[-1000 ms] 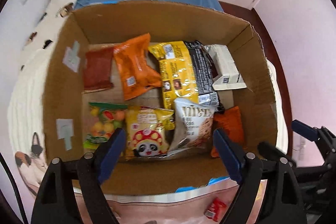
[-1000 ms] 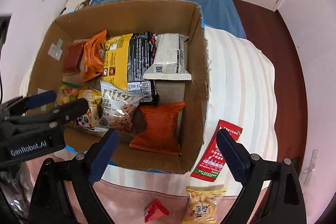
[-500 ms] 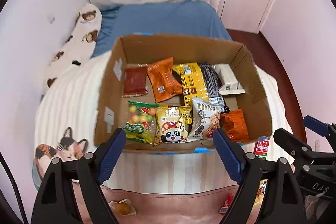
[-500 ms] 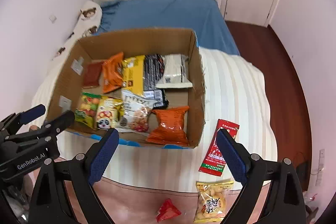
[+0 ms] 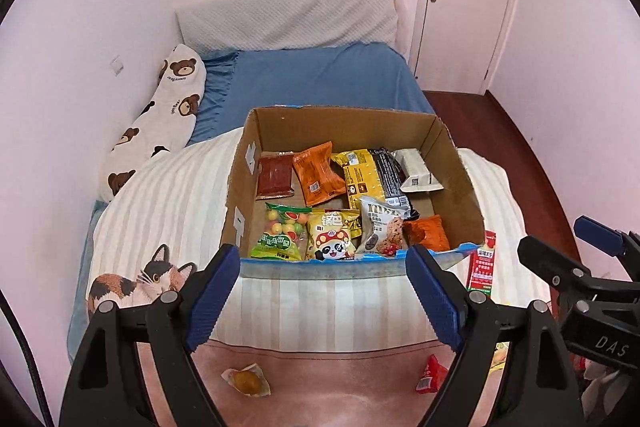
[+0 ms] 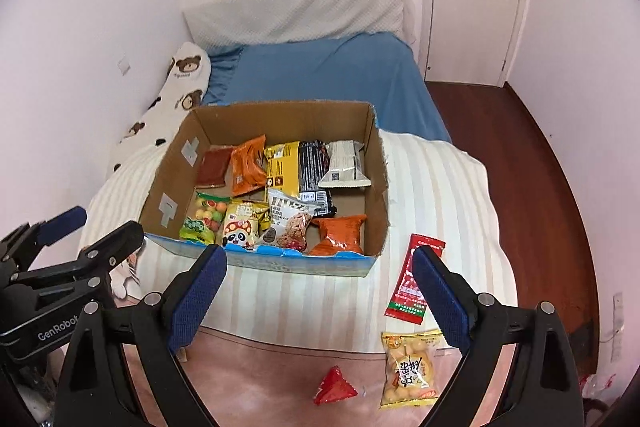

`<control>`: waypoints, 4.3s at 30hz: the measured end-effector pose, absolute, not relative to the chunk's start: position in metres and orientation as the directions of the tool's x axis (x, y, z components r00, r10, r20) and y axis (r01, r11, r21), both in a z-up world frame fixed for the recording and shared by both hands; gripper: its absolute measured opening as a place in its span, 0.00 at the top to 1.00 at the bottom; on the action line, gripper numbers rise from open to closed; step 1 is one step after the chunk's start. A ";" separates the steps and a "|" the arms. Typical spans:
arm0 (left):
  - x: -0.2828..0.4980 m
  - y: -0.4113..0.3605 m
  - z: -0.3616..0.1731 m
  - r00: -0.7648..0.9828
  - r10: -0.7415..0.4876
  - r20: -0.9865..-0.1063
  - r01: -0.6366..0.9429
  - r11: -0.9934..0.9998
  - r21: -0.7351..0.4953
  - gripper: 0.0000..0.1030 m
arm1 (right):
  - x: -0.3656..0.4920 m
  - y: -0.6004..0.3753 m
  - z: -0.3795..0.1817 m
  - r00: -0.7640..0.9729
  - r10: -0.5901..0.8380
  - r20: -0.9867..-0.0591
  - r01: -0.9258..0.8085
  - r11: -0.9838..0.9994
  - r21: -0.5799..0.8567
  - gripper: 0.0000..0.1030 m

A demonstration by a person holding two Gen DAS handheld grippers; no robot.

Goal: Organize snacks
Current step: 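Move both tools back to the snacks on the rug and bed, then grasp the wrapped orange candy with left tool while right grasps yellow puffed snack bag, then carry both items into the box and open both tools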

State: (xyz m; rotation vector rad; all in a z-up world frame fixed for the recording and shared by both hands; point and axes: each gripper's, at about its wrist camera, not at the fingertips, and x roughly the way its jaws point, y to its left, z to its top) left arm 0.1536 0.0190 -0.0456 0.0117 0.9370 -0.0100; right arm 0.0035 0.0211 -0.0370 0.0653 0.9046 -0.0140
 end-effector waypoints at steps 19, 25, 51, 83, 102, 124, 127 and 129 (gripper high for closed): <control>0.119 0.030 -0.197 0.280 0.055 -0.958 -0.085 0.996 0.032 0.18 | -0.031 -0.110 -0.225 0.244 0.049 -0.969 0.341 0.931 0.132 0.07; 0.105 0.049 -0.254 0.141 0.115 -0.983 -0.124 0.987 0.097 0.18 | -0.023 -0.112 -0.300 0.114 0.022 -0.993 0.343 0.938 0.061 0.07; 0.072 0.186 -0.318 0.047 -0.185 -0.982 -0.553 0.814 -0.180 0.40 | -0.002 -0.012 -0.314 0.100 0.082 -0.992 0.140 0.985 0.096 0.39; 0.152 0.095 -0.129 0.311 -0.329 -0.892 -0.150 0.910 -0.388 0.61 | -0.026 -0.010 -0.181 0.311 0.339 -0.888 0.063 0.925 0.375 0.49; 0.368 0.078 -0.160 0.236 -0.142 -0.961 -0.064 0.985 -0.161 0.60 | 0.162 -0.029 -0.118 0.451 0.180 -0.874 0.131 0.956 0.264 0.49; 0.386 0.072 -0.208 0.178 -0.081 -0.981 -0.009 0.996 -0.083 0.09 | 0.207 -0.007 -0.168 0.351 0.020 -0.936 0.172 0.981 0.085 0.05; 0.371 0.067 -0.200 0.217 -0.041 -0.975 -0.001 0.999 -0.042 0.07 | 0.198 -0.004 -0.165 0.359 0.005 -0.933 0.160 0.985 0.067 0.05; 0.360 0.062 -0.196 0.235 -0.039 -0.971 0.005 0.999 -0.039 0.06 | 0.193 -0.004 -0.162 0.366 -0.002 -0.931 0.156 0.986 0.059 0.05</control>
